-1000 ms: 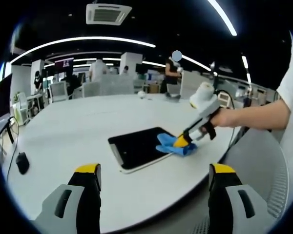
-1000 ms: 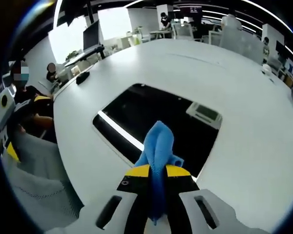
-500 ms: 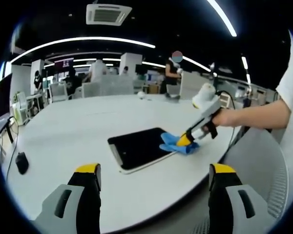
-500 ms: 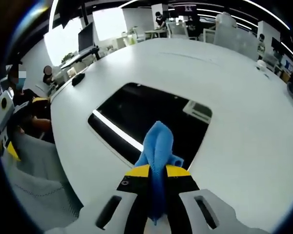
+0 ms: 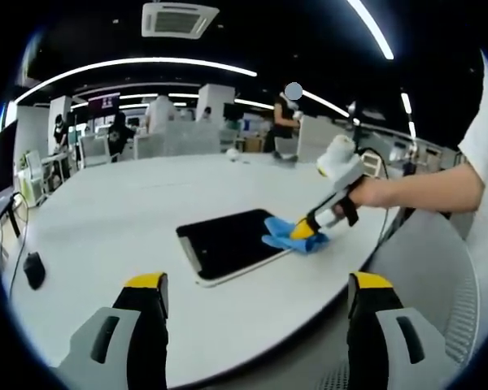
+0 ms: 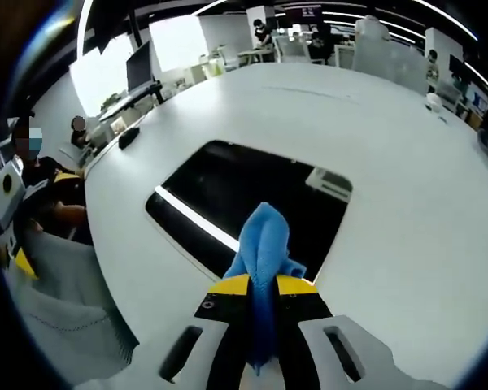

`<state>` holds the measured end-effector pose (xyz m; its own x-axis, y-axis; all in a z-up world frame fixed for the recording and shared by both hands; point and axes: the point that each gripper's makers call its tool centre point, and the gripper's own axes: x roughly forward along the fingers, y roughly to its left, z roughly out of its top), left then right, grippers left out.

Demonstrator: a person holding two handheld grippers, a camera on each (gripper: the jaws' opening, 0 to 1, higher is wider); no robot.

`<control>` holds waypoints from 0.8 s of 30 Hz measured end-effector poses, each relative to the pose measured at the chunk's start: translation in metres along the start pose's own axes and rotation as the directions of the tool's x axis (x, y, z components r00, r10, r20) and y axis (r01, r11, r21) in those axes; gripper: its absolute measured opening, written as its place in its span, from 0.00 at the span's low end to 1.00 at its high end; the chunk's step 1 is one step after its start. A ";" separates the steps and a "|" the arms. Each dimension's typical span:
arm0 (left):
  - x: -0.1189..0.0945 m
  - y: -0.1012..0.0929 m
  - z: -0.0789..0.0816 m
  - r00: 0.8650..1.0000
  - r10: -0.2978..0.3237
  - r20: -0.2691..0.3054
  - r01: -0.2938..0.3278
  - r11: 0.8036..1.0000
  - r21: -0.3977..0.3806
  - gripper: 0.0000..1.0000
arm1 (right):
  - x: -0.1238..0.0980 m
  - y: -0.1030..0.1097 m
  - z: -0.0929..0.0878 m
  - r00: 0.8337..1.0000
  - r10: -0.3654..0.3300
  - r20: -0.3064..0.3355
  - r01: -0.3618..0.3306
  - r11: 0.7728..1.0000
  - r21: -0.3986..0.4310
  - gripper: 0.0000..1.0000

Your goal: Wipe the mirror surface with the cleaning cloth until all visible marks leave the cleaned area.

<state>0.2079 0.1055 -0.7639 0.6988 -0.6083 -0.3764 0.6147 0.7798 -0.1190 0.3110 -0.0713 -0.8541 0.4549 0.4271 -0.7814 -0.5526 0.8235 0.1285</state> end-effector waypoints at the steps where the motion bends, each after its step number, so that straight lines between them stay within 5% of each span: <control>1: 0.000 0.000 0.000 1.000 -0.003 -0.003 0.003 1.000 -0.002 0.92 | 0.000 -0.001 0.001 1.000 -0.001 0.002 0.001 1.000 0.002 0.05; 24: -0.001 0.002 0.003 1.000 0.009 0.020 -0.009 1.000 0.000 0.92 | 0.010 -0.014 0.018 0.999 -0.038 0.007 0.038 0.999 -0.016 0.05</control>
<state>0.2090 0.1072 -0.7610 0.7113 -0.6041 -0.3592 0.6085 0.7851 -0.1154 0.3358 -0.0721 -0.8532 0.4800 0.3982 -0.7817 -0.5462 0.8329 0.0890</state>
